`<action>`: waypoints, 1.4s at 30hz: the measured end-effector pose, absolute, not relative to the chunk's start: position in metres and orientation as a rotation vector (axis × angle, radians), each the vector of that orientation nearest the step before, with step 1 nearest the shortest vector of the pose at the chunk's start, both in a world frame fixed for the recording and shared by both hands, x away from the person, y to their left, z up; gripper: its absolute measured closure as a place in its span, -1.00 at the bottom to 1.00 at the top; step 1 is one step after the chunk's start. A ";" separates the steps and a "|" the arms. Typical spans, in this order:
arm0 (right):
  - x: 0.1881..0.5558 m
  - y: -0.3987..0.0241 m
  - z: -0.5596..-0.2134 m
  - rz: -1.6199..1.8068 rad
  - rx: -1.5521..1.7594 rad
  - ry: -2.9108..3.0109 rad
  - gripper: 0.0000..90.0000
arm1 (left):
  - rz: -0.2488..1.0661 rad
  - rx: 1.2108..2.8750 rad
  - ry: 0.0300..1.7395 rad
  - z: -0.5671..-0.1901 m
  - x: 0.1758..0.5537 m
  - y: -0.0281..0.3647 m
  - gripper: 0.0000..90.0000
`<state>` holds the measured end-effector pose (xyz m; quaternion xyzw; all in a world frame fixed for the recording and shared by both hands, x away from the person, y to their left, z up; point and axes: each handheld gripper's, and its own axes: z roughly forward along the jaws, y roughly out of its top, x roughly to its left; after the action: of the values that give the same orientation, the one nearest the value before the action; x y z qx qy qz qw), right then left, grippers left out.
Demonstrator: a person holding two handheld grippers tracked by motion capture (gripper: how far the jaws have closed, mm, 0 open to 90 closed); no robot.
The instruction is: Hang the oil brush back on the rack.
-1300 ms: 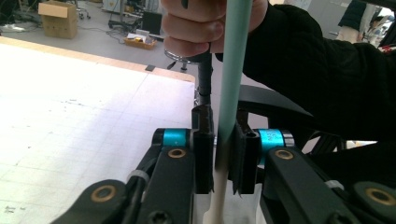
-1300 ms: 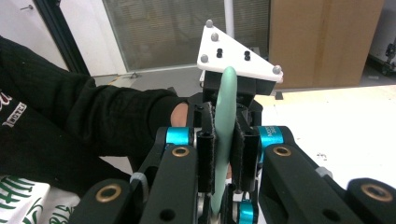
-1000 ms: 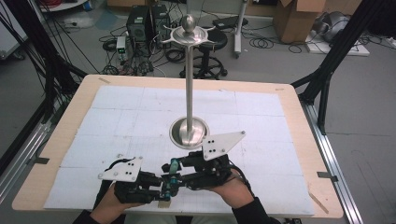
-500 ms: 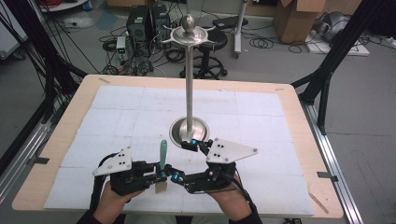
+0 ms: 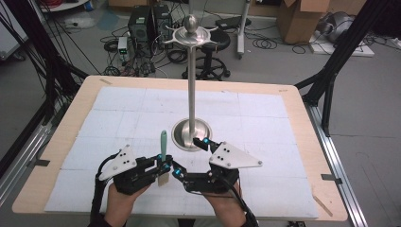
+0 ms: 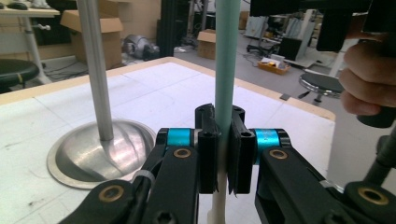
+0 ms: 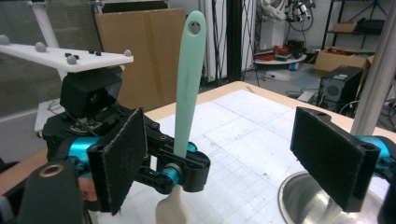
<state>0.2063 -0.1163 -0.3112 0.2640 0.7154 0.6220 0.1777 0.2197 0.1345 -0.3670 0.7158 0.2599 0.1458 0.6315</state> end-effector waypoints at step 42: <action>0.207 -0.095 -0.301 1.764 0.897 2.001 0.67 | 0.367 1.648 0.568 -0.367 0.212 0.101 0.87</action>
<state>0.2074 -0.0955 -0.3005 0.3145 0.7014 0.6185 0.1629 0.2117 0.1011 -0.3666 0.7191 0.2481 0.1602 0.6290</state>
